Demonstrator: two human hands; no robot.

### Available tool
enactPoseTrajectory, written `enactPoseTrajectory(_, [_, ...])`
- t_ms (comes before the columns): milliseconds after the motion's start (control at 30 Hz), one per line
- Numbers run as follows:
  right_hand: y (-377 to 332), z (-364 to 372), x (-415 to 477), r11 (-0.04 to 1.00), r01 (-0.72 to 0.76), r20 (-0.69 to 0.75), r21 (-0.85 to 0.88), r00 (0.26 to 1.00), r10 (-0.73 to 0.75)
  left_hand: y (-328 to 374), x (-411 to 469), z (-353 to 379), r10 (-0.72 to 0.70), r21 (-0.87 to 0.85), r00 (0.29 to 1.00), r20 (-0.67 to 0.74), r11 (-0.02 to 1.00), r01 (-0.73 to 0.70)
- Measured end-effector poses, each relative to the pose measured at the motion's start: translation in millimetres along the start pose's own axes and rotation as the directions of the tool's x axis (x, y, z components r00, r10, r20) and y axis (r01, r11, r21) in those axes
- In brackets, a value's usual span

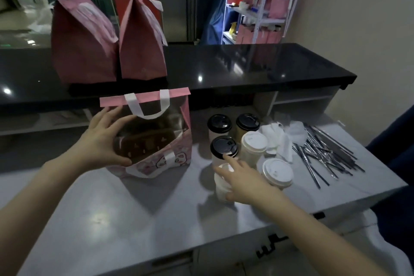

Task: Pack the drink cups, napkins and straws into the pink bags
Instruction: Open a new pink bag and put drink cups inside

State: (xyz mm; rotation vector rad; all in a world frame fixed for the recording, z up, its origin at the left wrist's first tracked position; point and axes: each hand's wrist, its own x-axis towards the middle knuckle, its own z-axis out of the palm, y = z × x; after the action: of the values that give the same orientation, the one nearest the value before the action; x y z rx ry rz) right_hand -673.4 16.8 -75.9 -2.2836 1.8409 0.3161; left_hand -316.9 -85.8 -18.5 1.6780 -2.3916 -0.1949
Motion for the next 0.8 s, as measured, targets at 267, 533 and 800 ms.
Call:
enactPoseTrajectory(267, [10,-61,-27,0.995,0.058,-0.193,0.079,0.980,-0.041,11,-24,9,0.054,0.144,0.996,-0.067,0.989,-0.044])
enactPoseTrajectory(533, [-57,-181,-29,0.914,0.400,-0.551,0.064,0.778,-0.301,16,-24,6,0.087,0.143,0.995,-0.053,0.987,-0.079])
enactPoseTrajectory(800, [-118,-119,60,0.930,0.346,-0.368,-0.124,0.855,-0.366,6,-23,-7,0.135,0.142,0.972,-0.193,0.984,-0.109])
